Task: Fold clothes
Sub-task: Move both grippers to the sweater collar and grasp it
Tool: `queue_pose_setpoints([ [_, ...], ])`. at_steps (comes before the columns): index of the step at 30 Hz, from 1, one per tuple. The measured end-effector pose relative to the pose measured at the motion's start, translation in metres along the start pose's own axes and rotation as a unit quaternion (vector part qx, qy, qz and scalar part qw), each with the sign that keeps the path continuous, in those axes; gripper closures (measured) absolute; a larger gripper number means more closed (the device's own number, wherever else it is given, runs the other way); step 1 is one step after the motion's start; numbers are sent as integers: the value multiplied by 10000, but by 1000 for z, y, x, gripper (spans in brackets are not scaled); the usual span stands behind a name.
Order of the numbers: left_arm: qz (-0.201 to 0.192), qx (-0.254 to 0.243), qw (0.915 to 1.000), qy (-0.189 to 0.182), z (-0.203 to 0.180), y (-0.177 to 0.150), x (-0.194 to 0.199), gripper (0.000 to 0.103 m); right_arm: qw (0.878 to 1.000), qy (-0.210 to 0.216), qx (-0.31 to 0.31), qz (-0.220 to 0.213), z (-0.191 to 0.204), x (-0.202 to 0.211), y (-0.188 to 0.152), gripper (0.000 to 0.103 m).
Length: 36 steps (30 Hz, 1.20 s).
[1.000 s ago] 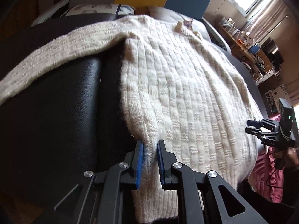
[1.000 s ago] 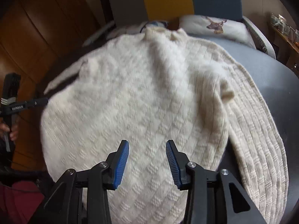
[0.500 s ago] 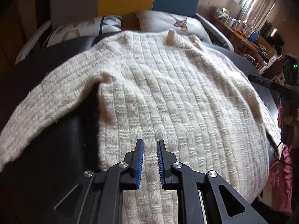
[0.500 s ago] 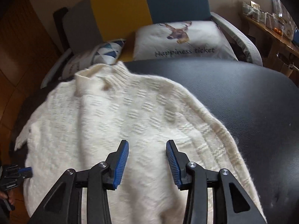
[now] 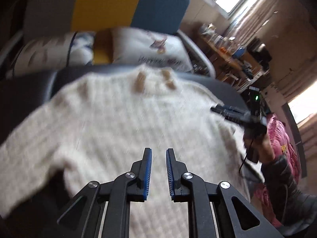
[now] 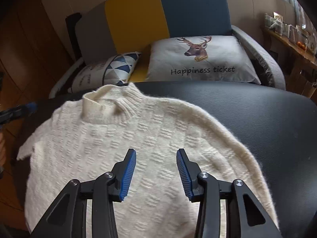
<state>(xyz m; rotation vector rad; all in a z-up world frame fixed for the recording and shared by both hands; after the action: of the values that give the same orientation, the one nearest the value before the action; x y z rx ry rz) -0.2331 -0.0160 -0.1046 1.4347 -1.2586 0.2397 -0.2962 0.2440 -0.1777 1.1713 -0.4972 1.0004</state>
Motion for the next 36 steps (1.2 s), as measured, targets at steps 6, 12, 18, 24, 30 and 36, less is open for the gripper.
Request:
queue_pose_setpoints([
  [6,421,-305,9959,-735,-9,104,-111,85,9988,450,-169,80,20,-20,-5,60],
  [12,1145,-119,9884,-993,-4,111,-180,85,9974,603,-397,-36,10,-28,-2,60],
  [18,1515,79,9831,-1024,7,101,-206,74,9975,592,-386,-55,8,-28,3,60],
  [24,1674,111,9795,-1120,10,95,-220,73,9995,144,-257,76,3,-40,8,58],
  [30,1130,-193,9776,-1767,-31,120,-211,97,9989,-442,104,-135,-4,-48,6,58],
  [36,1183,-230,9833,-1365,-19,121,-239,100,9945,-867,473,-344,3,-49,0,58],
])
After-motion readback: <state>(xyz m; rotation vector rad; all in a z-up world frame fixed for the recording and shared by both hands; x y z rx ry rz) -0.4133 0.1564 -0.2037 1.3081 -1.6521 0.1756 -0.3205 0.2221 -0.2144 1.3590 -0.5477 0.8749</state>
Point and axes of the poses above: each gripper's, at about its wrist camera, not at the fingertips, and x roughly against the way its jaws point, z to its left, y to its top, the point moved 8 cm from there along -x, roughly the way its jaws point, and after that the axes turned 7 degrees about -x, right-handed, at the moved point
